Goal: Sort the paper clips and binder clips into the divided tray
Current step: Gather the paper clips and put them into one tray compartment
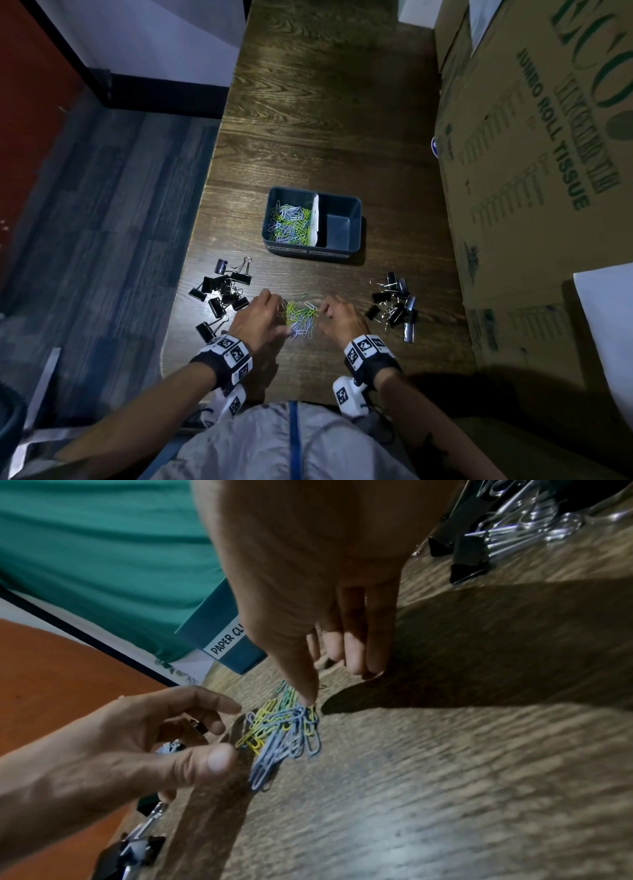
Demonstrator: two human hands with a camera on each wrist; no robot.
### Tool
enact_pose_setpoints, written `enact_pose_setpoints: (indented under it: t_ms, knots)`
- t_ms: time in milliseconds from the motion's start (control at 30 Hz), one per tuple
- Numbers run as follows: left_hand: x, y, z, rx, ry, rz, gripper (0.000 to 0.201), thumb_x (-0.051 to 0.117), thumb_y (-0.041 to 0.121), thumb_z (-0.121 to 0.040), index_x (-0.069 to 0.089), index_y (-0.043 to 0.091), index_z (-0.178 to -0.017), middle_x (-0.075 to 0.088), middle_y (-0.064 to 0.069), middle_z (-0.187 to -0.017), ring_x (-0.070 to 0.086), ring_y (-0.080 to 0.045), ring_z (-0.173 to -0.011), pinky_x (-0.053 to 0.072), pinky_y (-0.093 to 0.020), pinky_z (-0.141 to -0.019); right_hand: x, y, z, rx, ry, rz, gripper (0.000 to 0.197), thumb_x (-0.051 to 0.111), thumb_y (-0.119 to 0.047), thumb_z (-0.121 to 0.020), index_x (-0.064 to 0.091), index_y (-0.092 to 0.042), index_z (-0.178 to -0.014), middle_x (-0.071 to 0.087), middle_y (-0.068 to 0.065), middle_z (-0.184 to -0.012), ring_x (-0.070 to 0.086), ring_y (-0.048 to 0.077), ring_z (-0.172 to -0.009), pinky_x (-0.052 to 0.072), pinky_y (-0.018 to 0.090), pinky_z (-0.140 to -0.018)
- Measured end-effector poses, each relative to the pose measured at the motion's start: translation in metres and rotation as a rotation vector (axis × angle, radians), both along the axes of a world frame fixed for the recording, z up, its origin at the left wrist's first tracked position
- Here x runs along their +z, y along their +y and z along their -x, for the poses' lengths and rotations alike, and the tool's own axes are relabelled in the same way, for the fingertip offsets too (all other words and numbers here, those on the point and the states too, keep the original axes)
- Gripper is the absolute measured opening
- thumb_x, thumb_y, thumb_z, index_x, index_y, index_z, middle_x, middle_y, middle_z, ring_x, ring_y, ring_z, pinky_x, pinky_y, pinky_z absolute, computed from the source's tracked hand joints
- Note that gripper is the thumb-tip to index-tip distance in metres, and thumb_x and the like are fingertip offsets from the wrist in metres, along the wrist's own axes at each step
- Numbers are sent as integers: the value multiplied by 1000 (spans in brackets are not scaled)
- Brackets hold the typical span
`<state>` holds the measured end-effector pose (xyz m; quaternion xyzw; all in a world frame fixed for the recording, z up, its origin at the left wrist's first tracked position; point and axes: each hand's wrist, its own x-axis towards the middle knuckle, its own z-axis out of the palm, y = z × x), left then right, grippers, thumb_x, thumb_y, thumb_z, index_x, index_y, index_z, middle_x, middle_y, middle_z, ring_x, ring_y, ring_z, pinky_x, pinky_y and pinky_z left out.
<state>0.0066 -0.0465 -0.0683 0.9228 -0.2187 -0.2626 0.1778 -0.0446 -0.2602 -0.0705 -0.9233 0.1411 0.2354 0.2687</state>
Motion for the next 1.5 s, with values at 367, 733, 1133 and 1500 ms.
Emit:
enact_pose_setpoints:
  t_ms: [367,733,1133,1500]
  knots:
    - [-6,-33,13,-201,-31,-80,61,66,18,-83,39,12,-138,46,-11,-126,50,-28,-112,53,-38,-76,-1,26,-2,231,-99,20,52,74,-13,-77,59,-23,-125,52,5,-122,57,29,-112,49,41,-94]
    - [10,-23,2,-34,73,55,23,59,15,-91,63,16,-113,61,-9,-108,60,-23,-92,47,-27,-84,9,15,-3,107,-67,-33,29,72,-13,-85,74,-22,-112,71,2,-118,67,23,-106,54,36,-93]
    - [77,-29,-63,85,-129,340,8,66,10,-89,70,15,-94,68,3,-87,62,-5,-72,45,-9,-59,33,-6,-18,-17,35,-68,10,73,-11,-86,79,-13,-93,76,3,-90,68,15,-80,48,21,-70]
    - [95,-42,-117,303,-282,334,29,69,21,-87,63,19,-115,71,-4,-95,67,-19,-80,57,-36,-73,122,2,-110,-9,-346,-131,4,79,-15,-82,78,-11,-82,73,2,-77,64,11,-72,49,21,-70]
